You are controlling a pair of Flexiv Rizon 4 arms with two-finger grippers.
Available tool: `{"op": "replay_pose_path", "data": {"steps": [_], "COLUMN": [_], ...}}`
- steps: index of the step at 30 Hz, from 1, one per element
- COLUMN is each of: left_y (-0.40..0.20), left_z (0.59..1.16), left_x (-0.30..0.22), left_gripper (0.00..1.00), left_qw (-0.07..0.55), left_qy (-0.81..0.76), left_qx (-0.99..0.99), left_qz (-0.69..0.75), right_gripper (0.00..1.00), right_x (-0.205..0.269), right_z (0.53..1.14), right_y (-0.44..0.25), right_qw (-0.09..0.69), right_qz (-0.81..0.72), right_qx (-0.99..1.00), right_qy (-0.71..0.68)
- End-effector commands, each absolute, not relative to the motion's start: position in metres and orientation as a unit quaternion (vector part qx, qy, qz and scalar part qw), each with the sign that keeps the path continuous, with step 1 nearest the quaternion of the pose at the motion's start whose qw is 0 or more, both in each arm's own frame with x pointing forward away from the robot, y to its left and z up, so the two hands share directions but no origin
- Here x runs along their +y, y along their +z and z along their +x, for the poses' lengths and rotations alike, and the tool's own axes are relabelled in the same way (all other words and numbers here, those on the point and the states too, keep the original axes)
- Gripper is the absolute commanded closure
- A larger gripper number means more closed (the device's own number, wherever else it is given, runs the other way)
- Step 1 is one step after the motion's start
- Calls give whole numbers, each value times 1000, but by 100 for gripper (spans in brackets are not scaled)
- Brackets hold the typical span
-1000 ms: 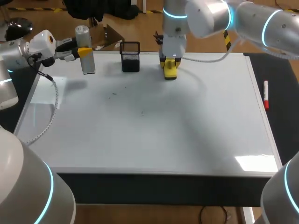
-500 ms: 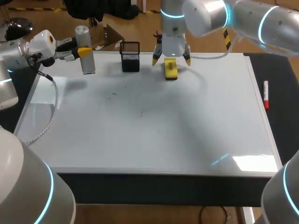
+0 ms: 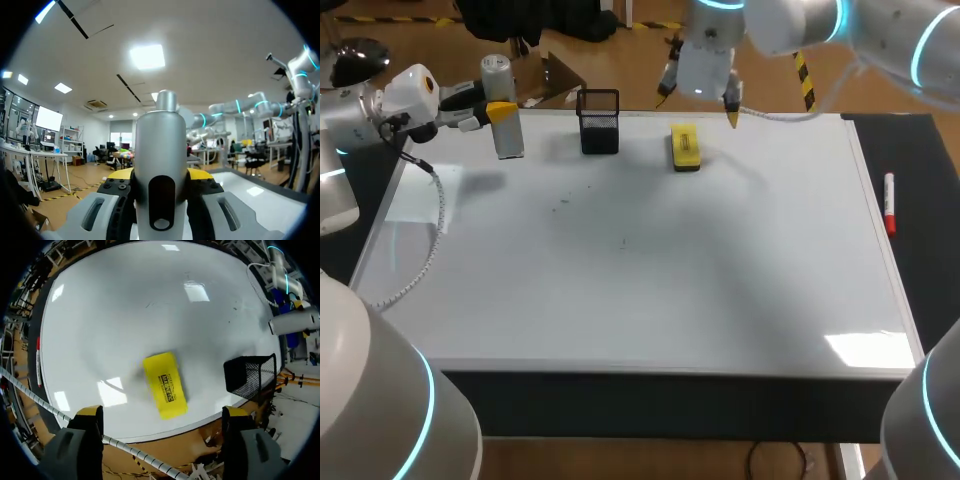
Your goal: Pick up the inspection probe, press it on each red-marked spot on the whiteboard one by one, put down the probe, pick up the eraser, and wipe off all the red marks.
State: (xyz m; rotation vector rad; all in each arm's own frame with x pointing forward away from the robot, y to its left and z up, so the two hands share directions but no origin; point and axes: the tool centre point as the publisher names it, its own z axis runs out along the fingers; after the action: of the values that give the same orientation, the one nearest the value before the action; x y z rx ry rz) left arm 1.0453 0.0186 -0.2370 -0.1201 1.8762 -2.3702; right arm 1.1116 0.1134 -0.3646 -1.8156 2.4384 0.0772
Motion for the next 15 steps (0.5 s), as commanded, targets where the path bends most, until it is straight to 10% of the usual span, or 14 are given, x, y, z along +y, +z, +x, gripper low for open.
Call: {"op": "replay_pose_path", "data": {"steps": [1, 15], "left_y": [-235, -235], "left_z": [1045, 1045], "left_x": [18, 18], "left_gripper": [100, 100], "left_qw": [58, 58], "left_qy": [-782, -782], "left_qx": [620, 620], "left_qz": [-40, -40], "right_gripper": [0, 0], "right_x": [85, 24], "right_z": [1097, 1112], "right_y": [-319, -265], "right_qw": [82, 8], "right_qz": [-569, -382], "right_qx": [818, 920], "right_qy": [26, 85]}}
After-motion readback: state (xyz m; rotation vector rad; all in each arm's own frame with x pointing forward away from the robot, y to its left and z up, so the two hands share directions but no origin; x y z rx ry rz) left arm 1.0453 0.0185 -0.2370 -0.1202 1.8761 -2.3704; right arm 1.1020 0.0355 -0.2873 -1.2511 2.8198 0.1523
